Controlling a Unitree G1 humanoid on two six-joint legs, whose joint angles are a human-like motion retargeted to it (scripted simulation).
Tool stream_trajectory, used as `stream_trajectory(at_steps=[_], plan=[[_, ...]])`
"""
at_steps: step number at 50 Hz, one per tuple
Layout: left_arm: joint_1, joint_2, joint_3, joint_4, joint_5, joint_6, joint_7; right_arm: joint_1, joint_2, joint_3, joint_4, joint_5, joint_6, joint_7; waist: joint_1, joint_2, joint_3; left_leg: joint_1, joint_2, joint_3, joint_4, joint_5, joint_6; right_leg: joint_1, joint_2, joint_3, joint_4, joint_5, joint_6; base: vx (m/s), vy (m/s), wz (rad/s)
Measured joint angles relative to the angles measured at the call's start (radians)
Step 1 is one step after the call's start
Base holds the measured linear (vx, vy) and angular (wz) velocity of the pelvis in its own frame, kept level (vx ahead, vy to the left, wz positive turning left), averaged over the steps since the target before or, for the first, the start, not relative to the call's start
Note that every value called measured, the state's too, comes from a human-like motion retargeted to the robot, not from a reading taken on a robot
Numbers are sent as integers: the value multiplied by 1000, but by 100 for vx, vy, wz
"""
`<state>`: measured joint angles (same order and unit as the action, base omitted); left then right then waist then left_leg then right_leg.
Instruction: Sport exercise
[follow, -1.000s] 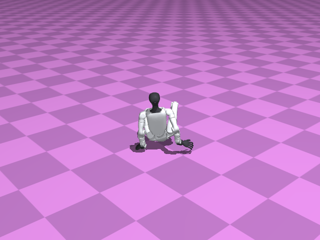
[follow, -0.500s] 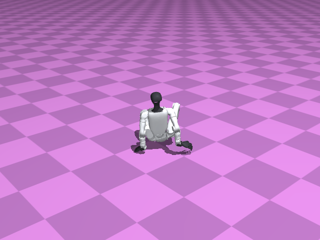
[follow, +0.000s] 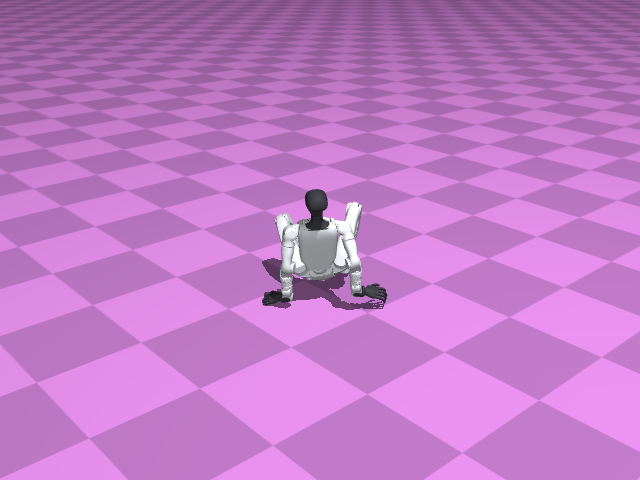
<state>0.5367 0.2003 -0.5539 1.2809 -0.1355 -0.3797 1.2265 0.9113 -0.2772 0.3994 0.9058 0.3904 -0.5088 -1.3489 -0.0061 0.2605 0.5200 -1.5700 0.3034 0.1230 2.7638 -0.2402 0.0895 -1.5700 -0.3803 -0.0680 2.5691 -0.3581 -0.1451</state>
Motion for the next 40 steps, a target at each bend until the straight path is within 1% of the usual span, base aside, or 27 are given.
stream_trajectory(at_steps=[8,14,24,33,38,40], plan=[[41,-18,13,-2,-57,-10,30,12,-31,-8,-18,-40,25,-53,-24,-15,0,0,38,-52,-8,29,-14,0,20,32,29,17,19,0,0,0],[65,-27,19,-14,-116,-13,52,13,-51,-7,-30,-58,48,-70,-38,-27,0,0,62,-76,-19,20,-14,0,34,49,39,9,32,0,0,0],[104,-33,8,-26,-172,-5,70,6,-71,11,-18,-95,82,-82,-48,-60,0,0,76,-113,-42,12,-37,0,58,79,42,-12,57,0,0,0],[120,-42,-10,-7,-186,11,59,-16,-73,38,29,-126,107,-63,-51,-100,0,0,39,-164,-41,-29,-61,0,82,114,44,-63,70,0,0,0],[125,-49,-15,17,-198,20,41,-27,-67,56,68,-136,117,-33,-51,-128,0,0,-5,-222,-17,-78,-62,0,95,143,50,-113,70,4,-2,-18],[123,-53,-16,28,-195,25,28,-36,-60,64,87,-139,120,-19,-51,-139,0,0,-24,-251,2,-115,-55,0,98,154,55,-147,68,7,-3,-18]])
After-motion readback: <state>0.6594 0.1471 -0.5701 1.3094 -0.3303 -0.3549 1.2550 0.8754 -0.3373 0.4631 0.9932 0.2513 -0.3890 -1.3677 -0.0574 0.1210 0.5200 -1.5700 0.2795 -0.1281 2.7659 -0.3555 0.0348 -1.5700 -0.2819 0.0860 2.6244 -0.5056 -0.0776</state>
